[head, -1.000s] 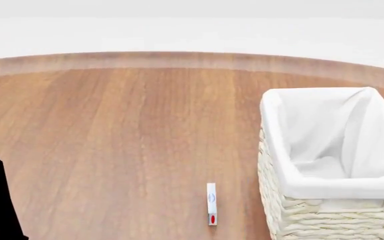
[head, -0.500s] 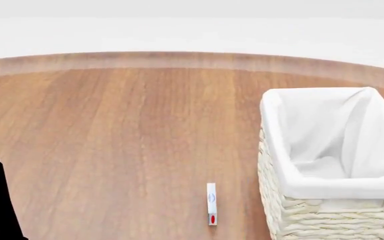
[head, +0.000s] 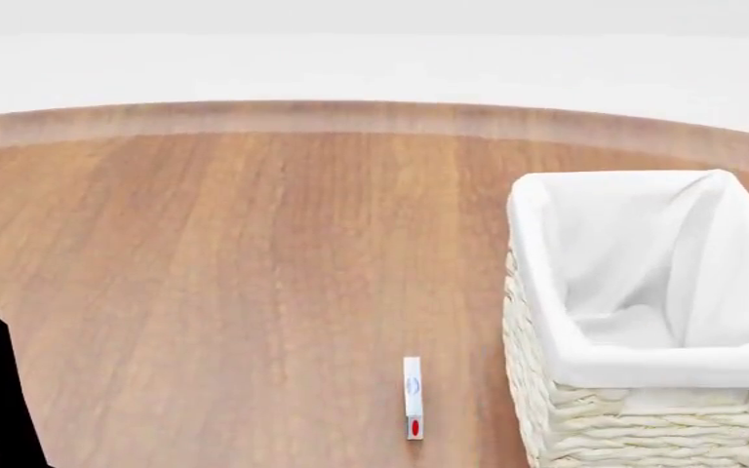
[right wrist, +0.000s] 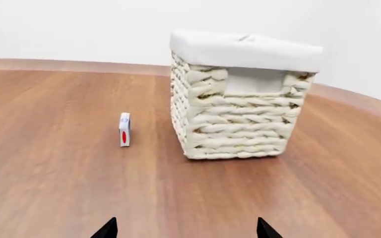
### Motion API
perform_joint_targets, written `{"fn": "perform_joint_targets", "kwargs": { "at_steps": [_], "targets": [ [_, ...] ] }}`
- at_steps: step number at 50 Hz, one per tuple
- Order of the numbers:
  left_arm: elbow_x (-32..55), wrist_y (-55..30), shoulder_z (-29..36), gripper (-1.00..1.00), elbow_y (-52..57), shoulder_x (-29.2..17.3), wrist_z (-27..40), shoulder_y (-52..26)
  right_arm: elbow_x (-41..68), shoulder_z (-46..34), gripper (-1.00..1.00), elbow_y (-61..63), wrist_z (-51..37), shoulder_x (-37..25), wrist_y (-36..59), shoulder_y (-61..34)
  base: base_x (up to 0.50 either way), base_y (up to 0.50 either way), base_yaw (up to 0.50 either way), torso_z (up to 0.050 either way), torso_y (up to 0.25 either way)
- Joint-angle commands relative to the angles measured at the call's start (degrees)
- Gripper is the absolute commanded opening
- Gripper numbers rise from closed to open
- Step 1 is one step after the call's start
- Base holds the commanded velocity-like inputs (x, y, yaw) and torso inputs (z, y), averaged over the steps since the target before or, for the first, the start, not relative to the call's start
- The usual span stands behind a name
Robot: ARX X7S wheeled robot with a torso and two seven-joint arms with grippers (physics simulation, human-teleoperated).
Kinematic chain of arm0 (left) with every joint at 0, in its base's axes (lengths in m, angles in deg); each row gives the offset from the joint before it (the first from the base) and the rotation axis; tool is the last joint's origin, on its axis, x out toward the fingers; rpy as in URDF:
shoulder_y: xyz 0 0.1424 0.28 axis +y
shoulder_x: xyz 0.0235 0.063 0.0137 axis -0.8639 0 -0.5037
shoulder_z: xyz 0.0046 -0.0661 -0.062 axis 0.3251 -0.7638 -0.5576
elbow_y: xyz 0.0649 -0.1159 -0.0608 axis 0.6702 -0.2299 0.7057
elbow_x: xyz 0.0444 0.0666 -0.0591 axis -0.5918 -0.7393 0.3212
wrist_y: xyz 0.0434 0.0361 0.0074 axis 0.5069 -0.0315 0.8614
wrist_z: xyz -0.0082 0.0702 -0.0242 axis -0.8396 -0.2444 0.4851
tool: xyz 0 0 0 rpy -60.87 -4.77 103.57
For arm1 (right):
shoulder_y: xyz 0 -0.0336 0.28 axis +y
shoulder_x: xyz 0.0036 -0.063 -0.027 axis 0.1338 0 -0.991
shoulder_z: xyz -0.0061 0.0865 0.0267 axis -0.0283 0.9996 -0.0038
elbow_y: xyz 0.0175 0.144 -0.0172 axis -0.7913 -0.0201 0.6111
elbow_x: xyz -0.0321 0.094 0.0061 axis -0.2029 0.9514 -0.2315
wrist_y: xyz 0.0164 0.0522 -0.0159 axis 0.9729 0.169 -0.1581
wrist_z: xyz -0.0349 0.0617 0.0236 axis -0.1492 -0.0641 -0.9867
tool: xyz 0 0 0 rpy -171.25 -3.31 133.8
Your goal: Pick up the tomato sauce, and put it in the basket.
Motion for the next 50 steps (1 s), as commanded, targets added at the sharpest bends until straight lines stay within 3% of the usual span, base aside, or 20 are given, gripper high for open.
{"fn": "perform_joint_targets", "kwargs": {
  "at_steps": [1,30,50],
  "targets": [
    [0.04,0.7,0.06,1.0,-0.71,-0.18,-0.07,0.17,0.68,-1.27,1.0,-2.83,-0.4,-0.6,-1.06,-0.75,0.0,0.0,0.0,0.0,0.0],
    [0.39,1.08,0.51,1.0,-0.8,-0.64,0.5,0.36,5.75,-3.72,1.0,-4.77,0.68,-2.53,1.58,-1.81,0.0,0.0,0.0,0.0,0.0],
    [0.51,1.92,0.87,1.0,-1.46,-0.87,0.5,0.56,8.1,-4.92,1.0,-10.39,1.66,-3.2,-2.39,-5.13,0.0,0.0,0.0,0.0,0.0]
  ]
}}
